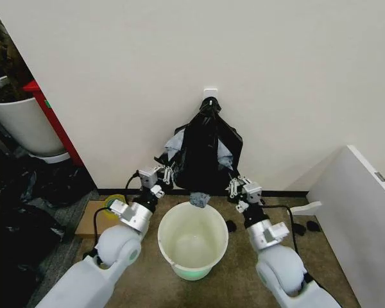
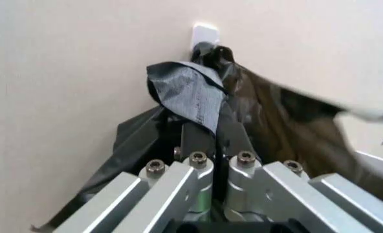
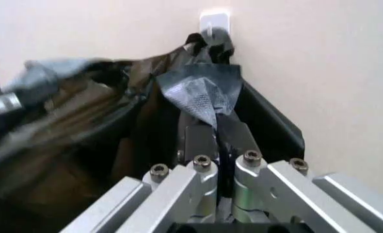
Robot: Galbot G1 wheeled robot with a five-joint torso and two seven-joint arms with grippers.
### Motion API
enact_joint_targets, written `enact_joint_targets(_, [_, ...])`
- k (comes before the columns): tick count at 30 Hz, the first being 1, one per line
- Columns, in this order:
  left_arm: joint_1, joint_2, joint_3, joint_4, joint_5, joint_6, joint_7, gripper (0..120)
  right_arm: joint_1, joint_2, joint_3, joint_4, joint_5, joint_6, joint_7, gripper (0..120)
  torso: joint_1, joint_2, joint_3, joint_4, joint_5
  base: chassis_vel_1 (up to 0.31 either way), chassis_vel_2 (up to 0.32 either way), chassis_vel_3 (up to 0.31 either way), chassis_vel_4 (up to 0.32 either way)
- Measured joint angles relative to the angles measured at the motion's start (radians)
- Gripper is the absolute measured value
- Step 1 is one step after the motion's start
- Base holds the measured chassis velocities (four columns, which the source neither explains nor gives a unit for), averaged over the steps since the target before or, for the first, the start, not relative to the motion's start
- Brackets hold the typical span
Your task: Place the garbage bag over the trash bin.
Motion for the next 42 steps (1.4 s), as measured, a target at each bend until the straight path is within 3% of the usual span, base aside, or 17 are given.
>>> enact_joint_targets(2, [0.032, 0.018, -0.008, -0.059, 0.009, -0.007, -0.001, 0, -0.058, -0.023, 0.008, 0.121, 0.041, -0.002, 0.020, 0, 0.000, 0.000, 0.000, 0.0000, 0.0000, 0.000, 0.000, 0.000, 0.000])
enact_joint_targets(8, [0.119, 0.046, -0.050, -0.163, 0.060, -0.009, -0.020, 0, -0.155, -0.043, 0.057, 0.264, 0.040, 0.028, 0.002, 0, 0.000, 0.000, 0.000, -0.0001, -0.0001, 0.000, 0.000, 0.000, 0.000])
enact_joint_targets(16, [0.272, 0.022, -0.120, -0.282, 0.128, -0.001, -0.085, 0, -0.263, -0.038, 0.059, 0.265, -0.047, 0.097, 0.007, 0, 0.000, 0.000, 0.000, 0.0000, 0.0001, 0.000, 0.000, 0.000, 0.000])
enact_joint_targets(21, [0.302, 0.020, -0.121, -0.342, 0.067, -0.005, -0.078, 0, -0.264, -0.034, 0.044, 0.275, -0.061, 0.102, 0.004, 0, 0.000, 0.000, 0.000, 0.0001, 0.0001, 0.000, 0.000, 0.000, 0.000])
enact_joint_targets(24, [0.322, 0.032, -0.112, -0.383, -0.056, 0.027, -0.077, 0, -0.262, -0.029, 0.024, 0.288, -0.100, 0.072, 0.025, 0, 0.000, 0.000, 0.000, 0.0000, 0.0000, 0.000, 0.000, 0.000, 0.000])
enact_joint_targets(29, [0.333, 0.019, -0.091, -0.368, -0.124, 0.057, -0.091, 0, -0.241, -0.018, 0.000, 0.260, -0.118, 0.061, 0.046, 0, 0.000, 0.000, 0.000, 0.0000, 0.0002, 0.000, 0.000, 0.000, 0.000])
enact_joint_targets(34, [0.316, -0.038, -0.063, -0.250, -0.176, 0.063, -0.076, 0, -0.181, 0.001, -0.011, 0.170, -0.122, 0.070, 0.049, 0, 0.000, 0.000, 0.000, 0.0000, -0.0001, 0.000, 0.000, 0.000, 0.000])
enact_joint_targets(42, [0.285, -0.091, -0.046, -0.098, -0.150, 0.055, -0.059, 0, -0.126, 0.008, -0.019, 0.061, -0.114, 0.062, 0.050, 0, 0.000, 0.000, 0.000, 0.0000, 0.0000, 0.000, 0.000, 0.000, 0.000])
